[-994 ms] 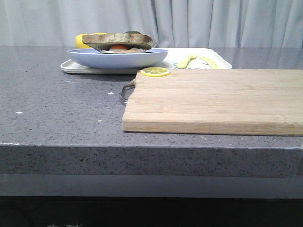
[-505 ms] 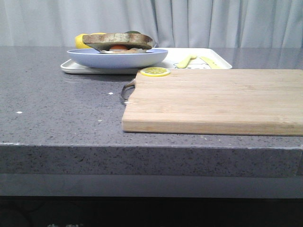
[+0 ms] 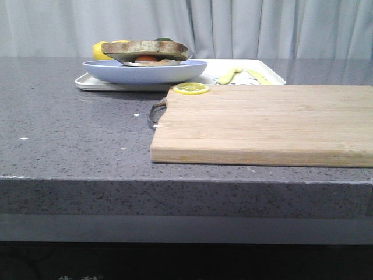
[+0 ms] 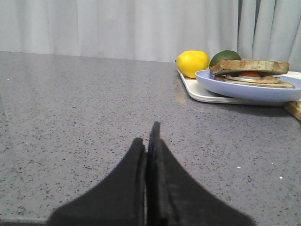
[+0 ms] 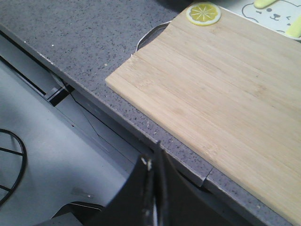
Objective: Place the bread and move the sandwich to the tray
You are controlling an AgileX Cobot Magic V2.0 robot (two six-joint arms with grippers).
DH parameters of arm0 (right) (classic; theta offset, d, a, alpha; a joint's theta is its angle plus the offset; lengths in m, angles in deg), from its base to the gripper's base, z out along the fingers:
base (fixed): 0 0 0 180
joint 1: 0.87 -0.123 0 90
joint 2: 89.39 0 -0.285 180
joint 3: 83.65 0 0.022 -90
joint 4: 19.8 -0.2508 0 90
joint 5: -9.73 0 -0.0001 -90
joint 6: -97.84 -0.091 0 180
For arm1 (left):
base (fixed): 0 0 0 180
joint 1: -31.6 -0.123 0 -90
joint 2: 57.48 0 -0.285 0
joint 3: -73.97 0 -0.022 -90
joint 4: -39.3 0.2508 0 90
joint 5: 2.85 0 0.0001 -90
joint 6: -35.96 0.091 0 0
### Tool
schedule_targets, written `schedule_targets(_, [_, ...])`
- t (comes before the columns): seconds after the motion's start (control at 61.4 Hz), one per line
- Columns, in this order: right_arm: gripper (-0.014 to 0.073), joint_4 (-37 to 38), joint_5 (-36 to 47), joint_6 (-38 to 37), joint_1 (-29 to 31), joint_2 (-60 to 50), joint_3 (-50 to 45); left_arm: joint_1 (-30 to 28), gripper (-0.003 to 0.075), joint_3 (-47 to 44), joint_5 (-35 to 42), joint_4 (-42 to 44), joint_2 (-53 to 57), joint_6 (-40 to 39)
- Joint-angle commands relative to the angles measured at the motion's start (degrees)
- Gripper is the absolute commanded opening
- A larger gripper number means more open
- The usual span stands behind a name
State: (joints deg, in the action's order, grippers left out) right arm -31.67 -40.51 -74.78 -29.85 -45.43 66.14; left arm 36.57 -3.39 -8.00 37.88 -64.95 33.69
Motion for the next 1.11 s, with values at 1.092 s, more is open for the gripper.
schedule_targets(1.092, [-0.0069, -3.6, 42.1, 0.8, 23.3, -31.7, -35.2, -0.2, -0.002, -0.2, 5.1, -0.4, 1.2, 0.2])
